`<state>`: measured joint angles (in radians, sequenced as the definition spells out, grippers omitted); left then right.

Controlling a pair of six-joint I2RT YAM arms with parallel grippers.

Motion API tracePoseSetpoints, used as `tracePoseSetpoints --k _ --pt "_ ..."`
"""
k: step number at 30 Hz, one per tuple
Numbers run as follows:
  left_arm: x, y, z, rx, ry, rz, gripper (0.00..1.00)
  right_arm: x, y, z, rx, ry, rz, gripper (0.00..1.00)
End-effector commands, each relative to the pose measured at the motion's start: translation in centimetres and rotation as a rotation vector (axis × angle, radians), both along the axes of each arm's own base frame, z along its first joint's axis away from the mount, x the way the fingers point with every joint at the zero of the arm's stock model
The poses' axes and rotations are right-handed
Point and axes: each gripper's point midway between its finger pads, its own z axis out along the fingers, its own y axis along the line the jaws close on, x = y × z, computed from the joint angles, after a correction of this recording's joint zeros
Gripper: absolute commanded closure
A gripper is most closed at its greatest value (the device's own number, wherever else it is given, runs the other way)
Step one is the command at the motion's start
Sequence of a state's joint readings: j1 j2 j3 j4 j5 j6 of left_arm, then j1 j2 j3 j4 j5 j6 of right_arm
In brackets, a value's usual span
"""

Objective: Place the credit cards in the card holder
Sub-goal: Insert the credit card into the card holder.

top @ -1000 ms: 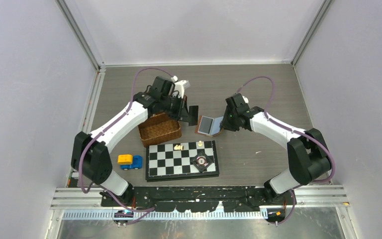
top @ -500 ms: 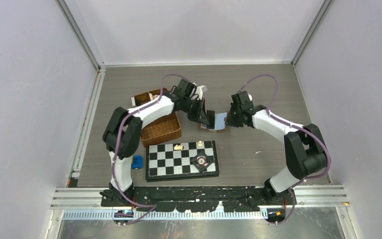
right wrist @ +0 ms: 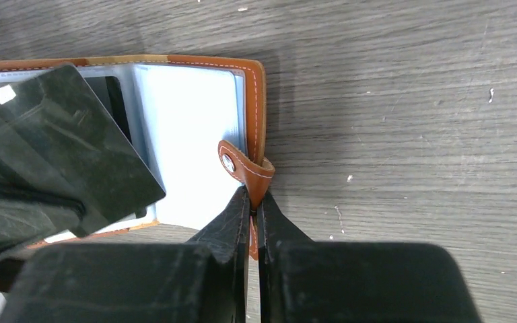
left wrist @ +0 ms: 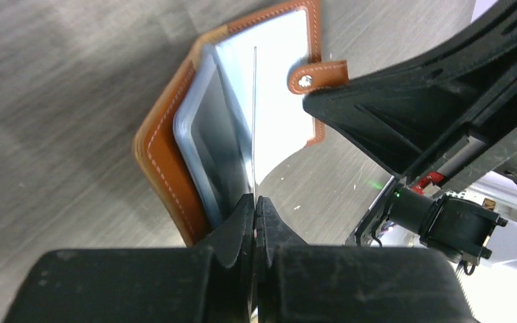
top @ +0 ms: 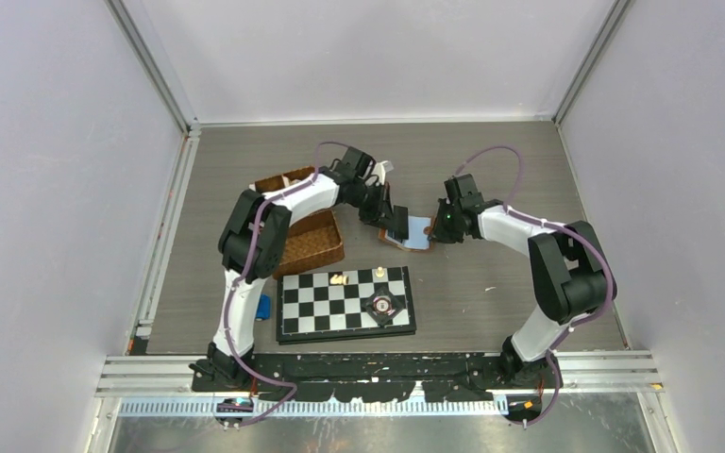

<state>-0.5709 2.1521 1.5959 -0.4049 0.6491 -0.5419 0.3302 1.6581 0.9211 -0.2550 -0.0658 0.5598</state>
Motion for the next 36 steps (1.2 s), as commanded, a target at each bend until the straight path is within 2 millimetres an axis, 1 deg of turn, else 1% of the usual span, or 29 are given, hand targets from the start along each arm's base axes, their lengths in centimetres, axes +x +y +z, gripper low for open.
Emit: tracePoseSetpoints --k 1,3,7,19,28,32,34,36 --pt "1.3 0.5 0.3 -0.009 0.007 -0.014 1.0 0.4 -0.3 -0.4 -0.017 -0.007 0.039 0.99" --pt "1.7 1.1 0.0 -0.006 0.014 -0.008 1.0 0.4 -0.3 -0.6 -0.014 -0.001 0.044 0.99" --pt "1.5 1.7 -0.3 0.006 0.03 -0.029 1.0 0.3 0.0 -1.1 -0.008 0.016 0.054 0.99" --pt "1.0 1.3 -0.9 -0.026 0.074 -0.061 1.0 0.2 0.0 -1.7 -0.01 0.041 0.06 0.99" --pt "1.0 1.1 0.7 -0.092 0.091 -0.056 1.0 0.2 -0.7 -2.4 -0.028 0.057 0.041 0.99" --pt "1.0 0.9 1.1 -0.116 0.096 -0.056 1.0 0.3 -0.9 -2.5 -0.035 0.064 0.034 0.99" --pt "1.1 0.9 0.9 -0.115 0.099 -0.052 1.0 0.2 -1.0 -2.5 -0.04 0.068 0.03 0.96" --pt "1.1 0.9 0.5 -0.109 0.105 -0.048 1.0 0.3 -1.1 -2.0 -0.036 0.059 0.027 0.86"
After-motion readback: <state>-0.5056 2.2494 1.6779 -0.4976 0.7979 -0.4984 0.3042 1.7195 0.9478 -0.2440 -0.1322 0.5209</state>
